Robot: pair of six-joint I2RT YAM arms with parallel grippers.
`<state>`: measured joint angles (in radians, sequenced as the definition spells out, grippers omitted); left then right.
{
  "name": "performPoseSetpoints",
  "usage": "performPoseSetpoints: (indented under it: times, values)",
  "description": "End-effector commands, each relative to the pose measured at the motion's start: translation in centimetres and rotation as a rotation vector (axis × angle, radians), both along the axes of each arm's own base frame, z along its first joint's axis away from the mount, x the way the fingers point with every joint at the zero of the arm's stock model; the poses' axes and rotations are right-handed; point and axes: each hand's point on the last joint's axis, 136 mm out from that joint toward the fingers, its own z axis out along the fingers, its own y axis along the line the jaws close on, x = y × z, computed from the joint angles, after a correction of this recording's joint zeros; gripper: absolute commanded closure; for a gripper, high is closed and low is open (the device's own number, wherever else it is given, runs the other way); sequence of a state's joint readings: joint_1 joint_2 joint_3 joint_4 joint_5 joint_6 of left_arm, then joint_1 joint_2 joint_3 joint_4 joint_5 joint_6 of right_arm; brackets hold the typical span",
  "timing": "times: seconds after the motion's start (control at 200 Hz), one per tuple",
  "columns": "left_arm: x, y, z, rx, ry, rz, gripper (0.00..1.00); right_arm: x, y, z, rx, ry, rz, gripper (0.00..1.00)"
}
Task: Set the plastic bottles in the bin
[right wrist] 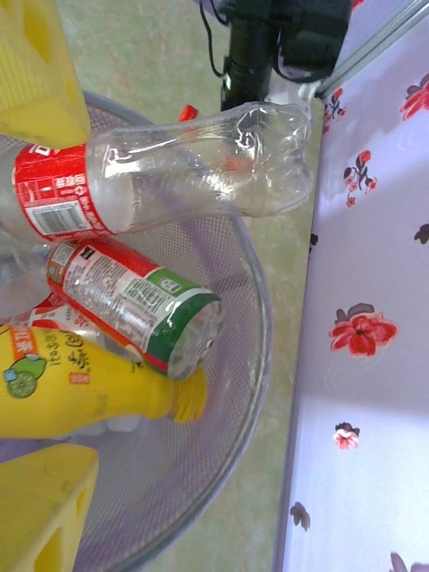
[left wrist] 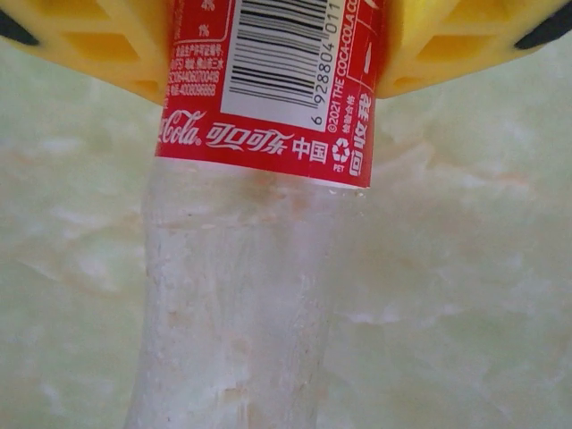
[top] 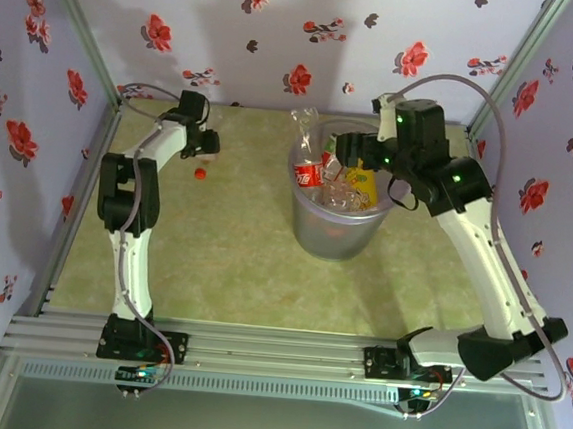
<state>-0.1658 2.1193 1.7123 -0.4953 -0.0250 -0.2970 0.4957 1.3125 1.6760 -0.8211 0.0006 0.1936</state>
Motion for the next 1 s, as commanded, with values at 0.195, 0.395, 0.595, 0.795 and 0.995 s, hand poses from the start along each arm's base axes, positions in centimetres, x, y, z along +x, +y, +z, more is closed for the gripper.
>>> performPoseSetpoints:
  times: [0.195,0.395,0.595,0.795,0.995]
  values:
    - [-7.6,-3.0,13.7,-0.119,-0.348,-0.038,0.88,-1.6,0.5,0.2,0.112,0.034,0.014,0.19]
    - [-13.7,-6.7,21.5,-0.24,-0.556,-0.147,0.94,-1.8,4.3,2.5,0.217,0.003,0.118,0.2]
    - [-18.8,-10.9,25.7,-0.347,-0.671,-0.276,0.94,-2.5,9.9,5.0,0.323,-0.023,0.266,0.12]
    - [-22.2,-13.5,27.4,-0.447,-0.728,-0.354,0.95,-2.3,13.6,5.8,0.382,-0.018,0.336,0.05]
    - [-23.9,-15.3,28.3,-0.499,-0.738,-0.413,0.95,-0.7,16.0,5.1,0.446,0.017,0.357,0.06]
